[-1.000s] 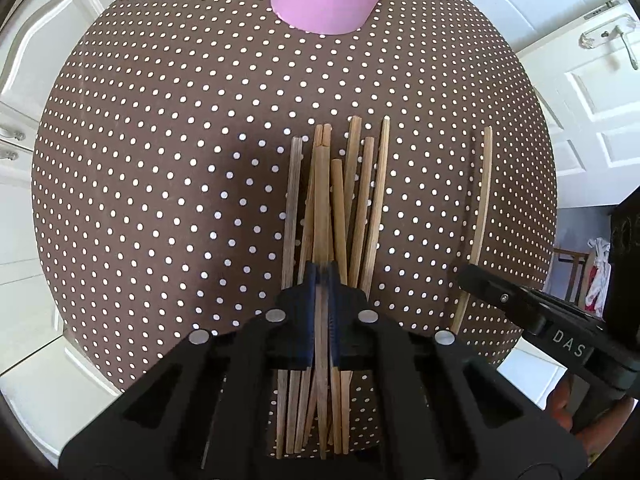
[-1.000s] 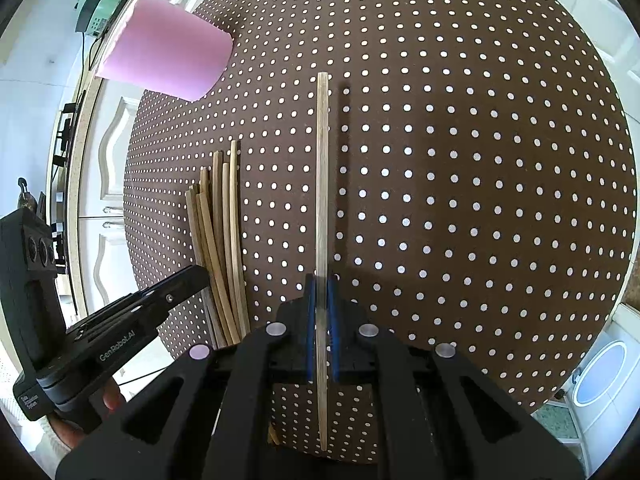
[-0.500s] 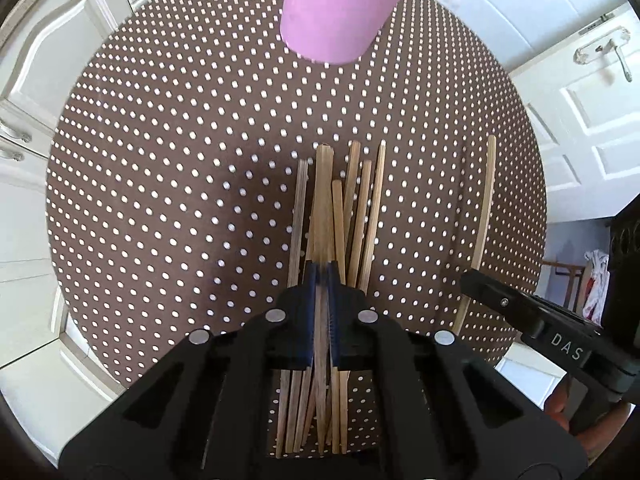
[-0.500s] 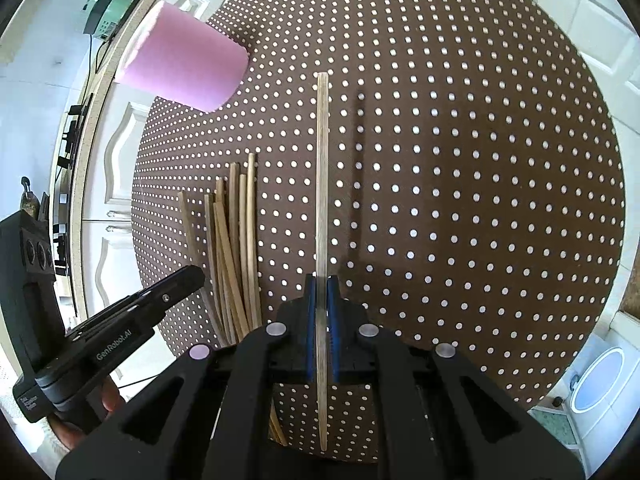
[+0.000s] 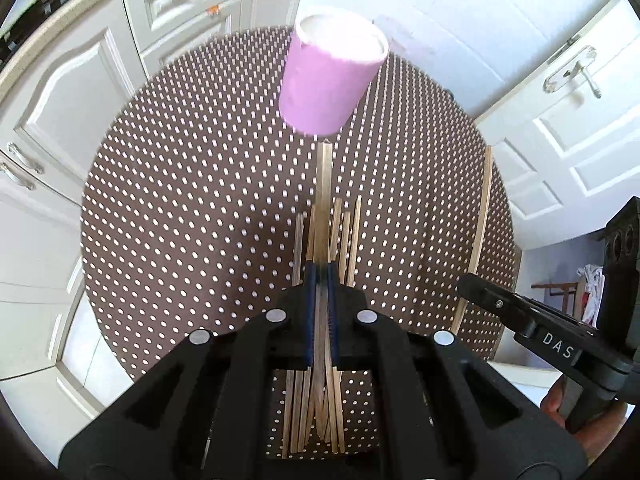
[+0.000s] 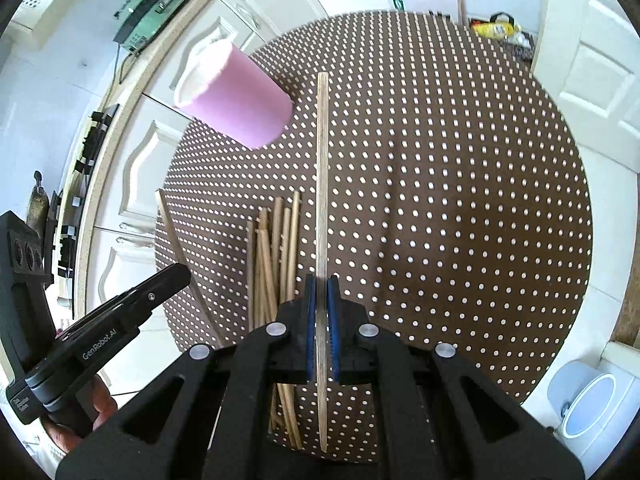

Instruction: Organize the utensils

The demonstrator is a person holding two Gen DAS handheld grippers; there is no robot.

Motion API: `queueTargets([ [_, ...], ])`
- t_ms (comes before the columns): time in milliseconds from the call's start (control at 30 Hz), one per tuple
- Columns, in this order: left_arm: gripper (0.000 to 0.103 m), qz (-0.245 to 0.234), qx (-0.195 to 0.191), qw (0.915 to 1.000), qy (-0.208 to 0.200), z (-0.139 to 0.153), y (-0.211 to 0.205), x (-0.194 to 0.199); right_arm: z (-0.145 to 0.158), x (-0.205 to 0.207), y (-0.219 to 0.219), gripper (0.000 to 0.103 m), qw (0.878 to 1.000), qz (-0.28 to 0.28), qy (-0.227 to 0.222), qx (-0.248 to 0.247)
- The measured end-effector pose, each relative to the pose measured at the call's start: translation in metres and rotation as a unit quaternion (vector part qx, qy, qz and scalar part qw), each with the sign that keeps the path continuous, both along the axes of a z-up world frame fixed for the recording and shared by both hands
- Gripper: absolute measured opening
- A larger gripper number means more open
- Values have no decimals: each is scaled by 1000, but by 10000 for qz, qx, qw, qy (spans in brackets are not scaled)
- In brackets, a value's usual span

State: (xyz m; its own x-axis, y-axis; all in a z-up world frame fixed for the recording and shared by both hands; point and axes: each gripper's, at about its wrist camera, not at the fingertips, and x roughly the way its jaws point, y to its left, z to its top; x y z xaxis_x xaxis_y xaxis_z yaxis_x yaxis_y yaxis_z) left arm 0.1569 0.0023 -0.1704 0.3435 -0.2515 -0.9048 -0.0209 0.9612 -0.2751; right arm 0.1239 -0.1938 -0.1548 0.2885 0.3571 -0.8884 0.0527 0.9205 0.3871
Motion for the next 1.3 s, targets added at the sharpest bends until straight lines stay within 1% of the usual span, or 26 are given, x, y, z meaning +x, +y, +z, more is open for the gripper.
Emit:
queueTargets([
  [33, 5, 12, -12, 10000, -98, 7, 2, -3, 5, -1, 1, 5, 10000, -8, -90, -9],
  [67, 0, 22, -6, 9999, -170, 13, 2, -3, 11, -2, 2, 5, 9998, -19, -190, -25],
  [100, 0, 27, 25, 9996, -271, 23, -1, -2, 14, -2, 3, 5, 9996, -28, -262, -34],
  [167, 0, 9, 48, 9989, -474, 33, 0, -6, 23, -4, 6, 5, 9990, -47, -450, -45],
  [233, 0, 7, 29, 9983, -586, 40, -2, -8, 29, -6, 8, 5, 9984, -42, -567, -26],
  [300, 0, -47, 56, 9982, -587, 41, -2, -9, 30, -6, 11, 5, 9979, -34, -642, -24],
  [400, 0, -97, -38, 9995, -288, 29, -1, -7, 31, -9, 13, 5, 9978, -12, -663, 6],
  [500, 1, -103, -124, 9999, 63, 11, 3, -6, 25, -11, 12, 5, 9982, 7, -596, 21],
  [633, 1, 84, -170, 9985, 523, -18, 15, -1, 16, -10, 10, 5, 9990, 13, -444, 46],
  [733, 1, 237, -222, 9958, 858, -38, 27, 3, 8, -3, 12, 5, 9994, 129, -309, 34],
  [833, 1, 443, -214, 9942, 953, -46, 36, 9, 2, 5, 14, 5, 9995, 240, -226, -21],
  [900, 1, 453, -95, 9940, 988, -49, 38, 15, -5, 14, 16, 5, 9995, 276, -131, -21],
  [967, 1, 406, 81, 9946, 956, -51, 37, 21, -9, 21, 17, 5, 9995, 301, -73, -16],
  [1033, 2, 455, 49, 9950, 886, -52, 39, 28, -15, 30, 18, 5, 9993, 361, -19, -57],
  [1067, 9, 481, 2, 9948, 899, -54, 40, 31, -17, 35, 19, 5, 9991, 408, 2, -90],
  [1100, 34, 519, -48, 9944, 919, -57, 41, 34, -19, 38, 19, 5, 9990, 428, 8, -119],
  [1133, 54, 562, -49, 9945, 880, -58, 42, 38, -22, 43, 18, 5, 9989, 430, 18, -157],
  [1167, 73, 649, 26, 9953, 715, -56, 43, 39, -24, 47, 17, 5, 9990, 413, 51, -168],
  [1233, 73, 695, 272, 9959, 510, -52, 42, 43, -28, 54, 14, 5, 9991, 378, 141, -131],
  [1267, 73, 659, 393, 9957, 510, -53, 41, 47, -30, 56, 14, 5, 9991, 375, 170, -133],
  [1300, 73, 615, 428, 9957, 548, -56, 40, 50, -32, 58, 13, 5, 9990, 372, 193, -148],
])
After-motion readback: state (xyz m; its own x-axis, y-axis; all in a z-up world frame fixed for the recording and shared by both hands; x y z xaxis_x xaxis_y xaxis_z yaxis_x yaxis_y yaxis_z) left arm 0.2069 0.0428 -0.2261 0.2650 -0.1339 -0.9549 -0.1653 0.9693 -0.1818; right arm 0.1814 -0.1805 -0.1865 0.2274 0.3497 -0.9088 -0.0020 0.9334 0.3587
